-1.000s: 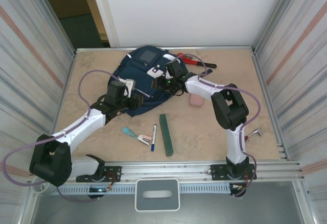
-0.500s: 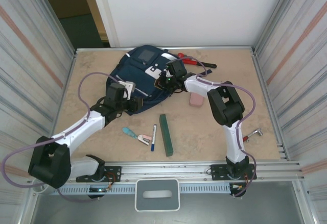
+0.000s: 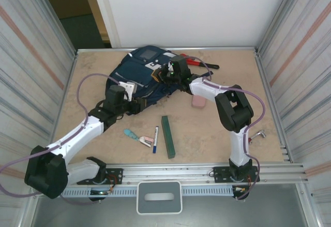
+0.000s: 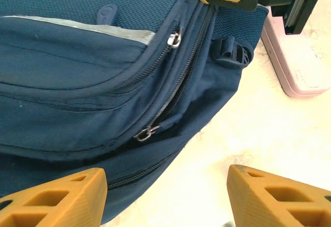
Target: Pack books, pencil case, and school supplies into a backpack
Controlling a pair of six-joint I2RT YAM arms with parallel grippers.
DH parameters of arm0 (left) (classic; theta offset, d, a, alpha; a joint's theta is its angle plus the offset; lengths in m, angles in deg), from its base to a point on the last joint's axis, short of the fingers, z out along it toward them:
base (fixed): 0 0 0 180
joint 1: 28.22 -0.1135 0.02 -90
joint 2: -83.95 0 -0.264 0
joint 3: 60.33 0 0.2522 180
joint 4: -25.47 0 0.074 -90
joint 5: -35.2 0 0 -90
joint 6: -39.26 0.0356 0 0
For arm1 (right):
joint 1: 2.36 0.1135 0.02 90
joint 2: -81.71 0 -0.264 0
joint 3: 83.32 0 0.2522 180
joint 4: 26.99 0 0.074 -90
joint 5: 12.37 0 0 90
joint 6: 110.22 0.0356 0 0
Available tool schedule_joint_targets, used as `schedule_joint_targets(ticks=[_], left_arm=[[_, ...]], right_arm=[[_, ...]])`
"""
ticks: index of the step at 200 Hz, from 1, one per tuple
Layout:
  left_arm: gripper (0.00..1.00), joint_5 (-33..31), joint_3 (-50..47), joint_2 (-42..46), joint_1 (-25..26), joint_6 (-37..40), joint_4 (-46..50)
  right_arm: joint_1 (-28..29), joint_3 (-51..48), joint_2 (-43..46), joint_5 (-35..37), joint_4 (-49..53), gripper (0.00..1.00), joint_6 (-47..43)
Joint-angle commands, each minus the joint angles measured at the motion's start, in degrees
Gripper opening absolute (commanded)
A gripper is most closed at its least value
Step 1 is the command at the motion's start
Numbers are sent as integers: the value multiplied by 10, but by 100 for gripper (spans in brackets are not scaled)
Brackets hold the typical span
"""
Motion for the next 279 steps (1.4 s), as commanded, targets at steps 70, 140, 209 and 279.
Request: schedule_joint_targets(ticks=[70,140,209,279], left_arm=[[67,-121,51,-29,38,-24,30],[70,-81,31,-70,7,-71,-40],[71,-55,-13,-32,-25,-107,-58],[74,-125,18,-16,-15,-111,-27]], right_arm=[[11,29,65,17,-103,0,41],[22,48,91,43,-134,0,67],[21,59,89,32,-139,0,82],[24,70,80,24,-154,0,106]])
